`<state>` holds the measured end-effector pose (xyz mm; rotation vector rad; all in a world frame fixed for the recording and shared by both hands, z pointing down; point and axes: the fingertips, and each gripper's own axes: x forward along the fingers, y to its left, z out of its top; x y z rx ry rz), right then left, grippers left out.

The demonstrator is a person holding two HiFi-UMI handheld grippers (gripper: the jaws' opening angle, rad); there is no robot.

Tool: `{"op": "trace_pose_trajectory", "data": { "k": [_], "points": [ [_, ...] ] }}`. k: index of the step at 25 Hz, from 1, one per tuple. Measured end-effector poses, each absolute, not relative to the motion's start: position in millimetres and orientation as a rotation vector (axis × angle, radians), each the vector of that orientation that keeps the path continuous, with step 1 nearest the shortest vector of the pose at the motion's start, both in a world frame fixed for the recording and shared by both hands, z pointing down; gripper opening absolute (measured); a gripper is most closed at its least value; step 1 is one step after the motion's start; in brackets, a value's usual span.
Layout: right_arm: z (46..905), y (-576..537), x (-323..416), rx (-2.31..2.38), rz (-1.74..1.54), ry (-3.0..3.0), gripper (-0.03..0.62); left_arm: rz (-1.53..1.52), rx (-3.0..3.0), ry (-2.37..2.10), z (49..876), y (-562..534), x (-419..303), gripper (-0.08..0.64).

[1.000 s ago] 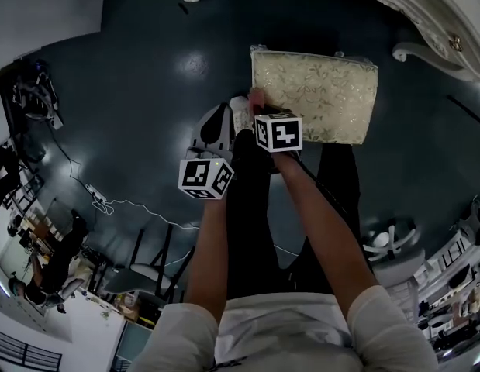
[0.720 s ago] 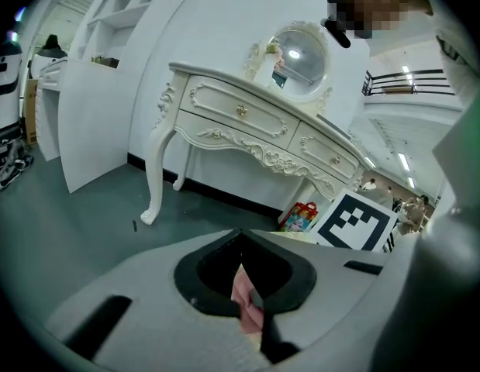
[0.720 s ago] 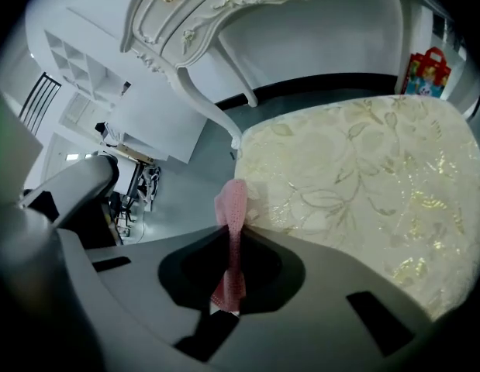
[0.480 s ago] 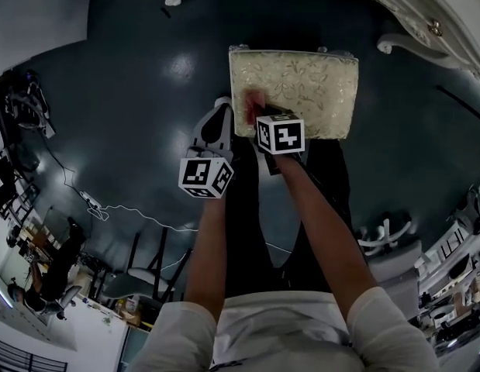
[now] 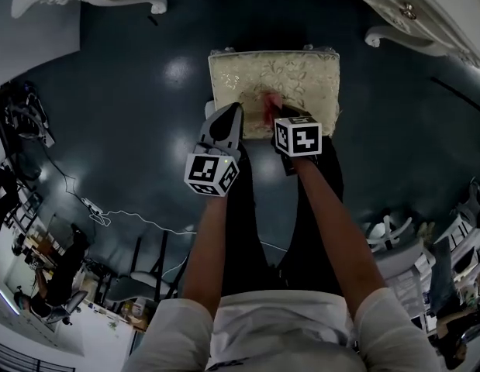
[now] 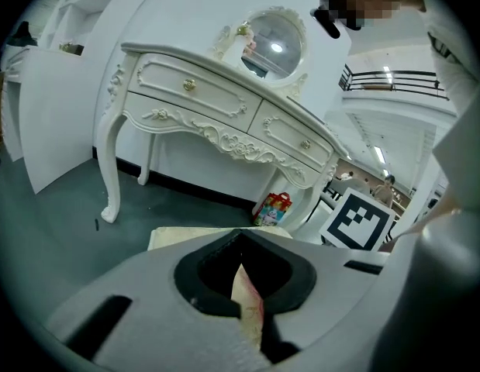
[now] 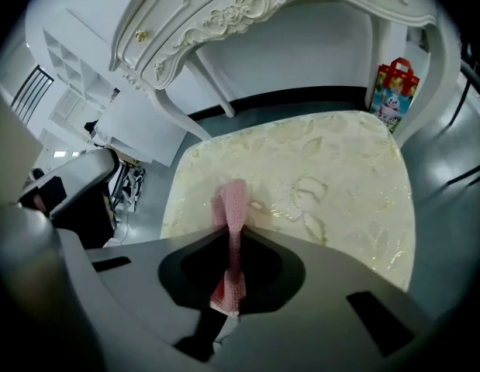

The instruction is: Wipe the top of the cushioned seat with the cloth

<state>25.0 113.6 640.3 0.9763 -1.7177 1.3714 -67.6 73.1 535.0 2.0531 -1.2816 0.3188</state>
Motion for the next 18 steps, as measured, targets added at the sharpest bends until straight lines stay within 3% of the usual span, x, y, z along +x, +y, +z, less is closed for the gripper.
{"op": "trace_pose_trajectory", "data": {
  "k": [18],
  "points": [
    [640.8,114.6,189.9,1.253,1.346,-1.543,0.025,0.330,2.126,-1.146,540.9,66.4,23.4,0.014]
  ]
}}
